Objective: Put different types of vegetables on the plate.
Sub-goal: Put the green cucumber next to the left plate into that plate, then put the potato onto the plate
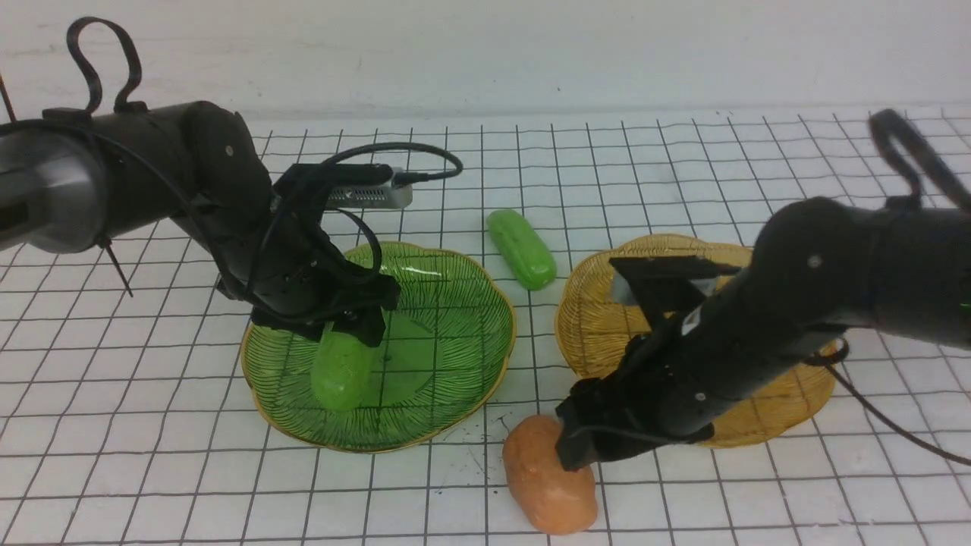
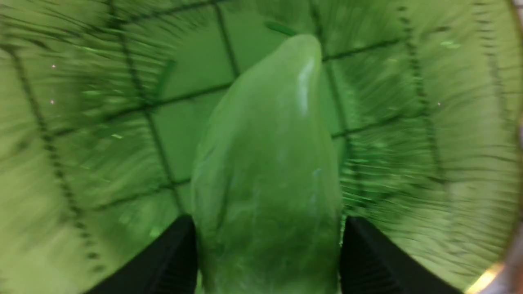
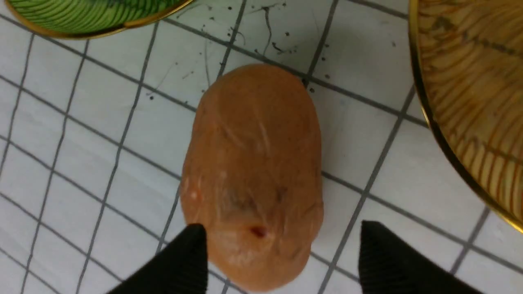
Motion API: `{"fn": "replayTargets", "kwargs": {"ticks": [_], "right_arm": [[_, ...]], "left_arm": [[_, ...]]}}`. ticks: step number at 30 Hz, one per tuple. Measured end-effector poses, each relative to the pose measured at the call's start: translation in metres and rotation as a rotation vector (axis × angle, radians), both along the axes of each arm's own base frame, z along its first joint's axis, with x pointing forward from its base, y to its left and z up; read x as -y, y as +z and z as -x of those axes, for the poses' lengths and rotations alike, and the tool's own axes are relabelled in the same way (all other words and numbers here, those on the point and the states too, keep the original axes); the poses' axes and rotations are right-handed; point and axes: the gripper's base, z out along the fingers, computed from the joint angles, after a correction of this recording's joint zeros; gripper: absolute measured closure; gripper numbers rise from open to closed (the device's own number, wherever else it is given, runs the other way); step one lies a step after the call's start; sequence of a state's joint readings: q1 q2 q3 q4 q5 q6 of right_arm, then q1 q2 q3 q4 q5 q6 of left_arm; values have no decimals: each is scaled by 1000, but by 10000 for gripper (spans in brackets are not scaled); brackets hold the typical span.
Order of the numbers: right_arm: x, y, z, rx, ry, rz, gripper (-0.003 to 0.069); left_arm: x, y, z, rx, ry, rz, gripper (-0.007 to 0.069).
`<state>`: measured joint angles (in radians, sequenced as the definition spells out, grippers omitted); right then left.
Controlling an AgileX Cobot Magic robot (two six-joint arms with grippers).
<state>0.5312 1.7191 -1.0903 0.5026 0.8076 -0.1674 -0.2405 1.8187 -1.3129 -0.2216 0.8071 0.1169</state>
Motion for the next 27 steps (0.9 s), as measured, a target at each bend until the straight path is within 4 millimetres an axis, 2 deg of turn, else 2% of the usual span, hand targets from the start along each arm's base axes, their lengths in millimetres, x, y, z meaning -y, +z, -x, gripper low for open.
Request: {"fn": "replayTargets", "kwargs": {"ticks": [2, 4, 7, 9, 11, 12, 13, 14, 15, 16, 17, 19, 21, 24, 27], "right_arm": [[-9, -12, -9, -32, 5, 5, 67], [-15, -18, -12, -52, 9, 8, 11], [-19, -23, -15, -64, 13, 8, -14], [-23, -28, -18, -73, 17, 13, -3], [-23, -30, -18, -84, 20, 19, 69], [-23, -30, -17, -97, 18, 24, 132], [-23, -29, -16, -110, 20, 31, 181], [-22, -29, -16, -116, 23, 34, 181], [-22, -28, -15, -128, 40, 48, 173], [-21, -27, -13, -147, 59, 62, 166], [-19, -24, -10, -158, 72, 69, 166], [-16, -14, -6, -162, 94, 78, 166], [-7, 11, 0, -108, 110, 76, 166], [17, 47, -1, 9, 82, 79, 166], [53, 73, -9, 118, -13, 91, 166]], "left_arm": [[-2, 0, -1, 4, 11, -26, 101], [-4, 1, -2, 4, 33, -36, 55], [-4, 4, -3, -2, 58, -35, 36], [-2, 15, -7, -1, 103, -7, 58], [1, 28, -12, 11, 122, 30, 127], [4, 37, -15, 25, 125, 58, 187], [8, 48, -20, 50, 122, 90, 280], [9, 52, -21, 61, 119, 97, 316], [14, 63, -26, 89, 107, 119, 429], [18, 75, -31, 120, 94, 134, 508], [24, 83, -36, 134, 79, 145, 574], [29, 91, -42, 146, 66, 156, 609], [39, 101, -51, 158, 38, 167, 624], [55, 100, -61, 158, 2, 170, 629], [79, 89, -72, 150, -43, 168, 606]]}}
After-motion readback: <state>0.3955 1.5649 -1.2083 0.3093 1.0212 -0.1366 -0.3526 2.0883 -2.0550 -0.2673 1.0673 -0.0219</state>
